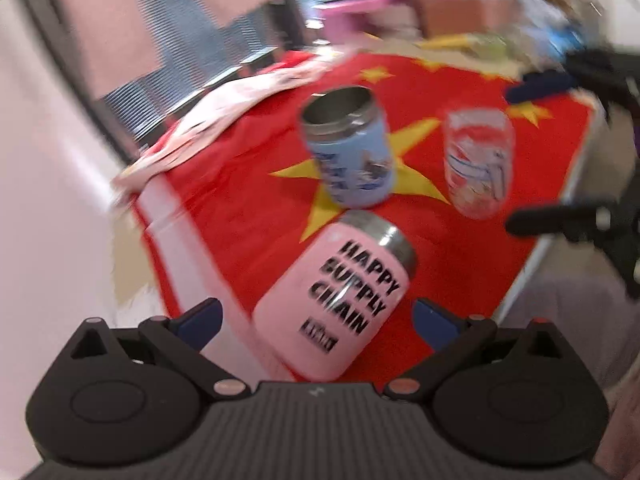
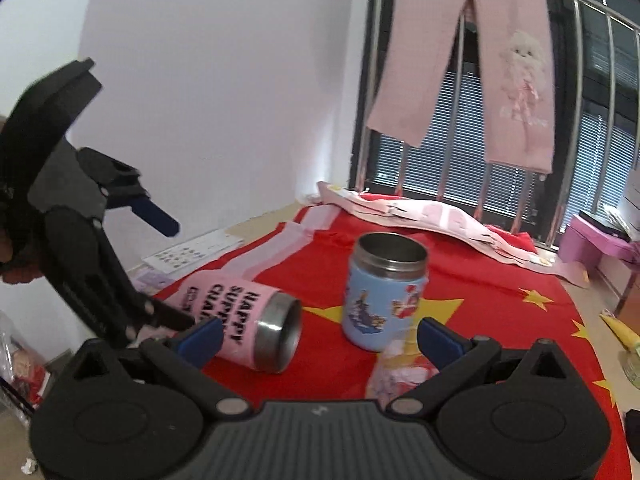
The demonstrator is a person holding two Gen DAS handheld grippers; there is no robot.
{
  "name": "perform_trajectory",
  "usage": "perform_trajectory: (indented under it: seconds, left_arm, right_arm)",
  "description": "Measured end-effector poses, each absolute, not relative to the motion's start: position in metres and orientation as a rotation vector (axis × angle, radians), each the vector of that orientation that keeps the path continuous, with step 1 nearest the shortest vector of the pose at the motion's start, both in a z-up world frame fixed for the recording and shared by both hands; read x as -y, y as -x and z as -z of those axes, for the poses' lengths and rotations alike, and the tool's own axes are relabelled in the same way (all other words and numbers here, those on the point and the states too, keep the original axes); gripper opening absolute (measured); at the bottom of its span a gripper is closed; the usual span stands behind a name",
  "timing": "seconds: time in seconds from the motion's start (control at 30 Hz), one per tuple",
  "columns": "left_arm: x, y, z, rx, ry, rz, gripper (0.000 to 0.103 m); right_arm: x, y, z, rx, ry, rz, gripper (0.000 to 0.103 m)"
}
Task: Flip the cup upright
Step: 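Grasp the pink tumbler's body with the left gripper, then lift the pink tumbler with the left gripper and rotate it lid-up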
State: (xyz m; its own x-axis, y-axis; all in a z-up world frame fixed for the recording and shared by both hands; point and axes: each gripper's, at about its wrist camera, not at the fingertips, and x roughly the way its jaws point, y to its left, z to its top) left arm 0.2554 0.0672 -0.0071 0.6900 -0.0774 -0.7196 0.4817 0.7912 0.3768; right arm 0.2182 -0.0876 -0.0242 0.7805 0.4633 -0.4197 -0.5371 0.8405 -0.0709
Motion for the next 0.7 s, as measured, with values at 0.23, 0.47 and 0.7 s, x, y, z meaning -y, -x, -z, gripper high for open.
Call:
perform_trajectory:
  seconds: [0.23, 0.47, 0.7]
  left_arm:
    - [-0.031, -0.296, 0.044, -0.849, -0.883, 0.502, 0.103]
    - [-0.036, -0.327, 0.064, -1.003, -0.889, 0.517, 0.09]
    - [-0.045, -0.327, 0.054, -1.088, -0.755, 0.457, 0.089]
  right_arm:
    - [0.102, -0.232, 0.033, -0.422, 0.18, -0.526, 0.103]
    - [0.11, -0.241, 0.045, -0.444, 0.162, -0.532, 0.103]
    - [0.115, -0.245, 0.048, -0.446, 0.131, -0.539, 0.103]
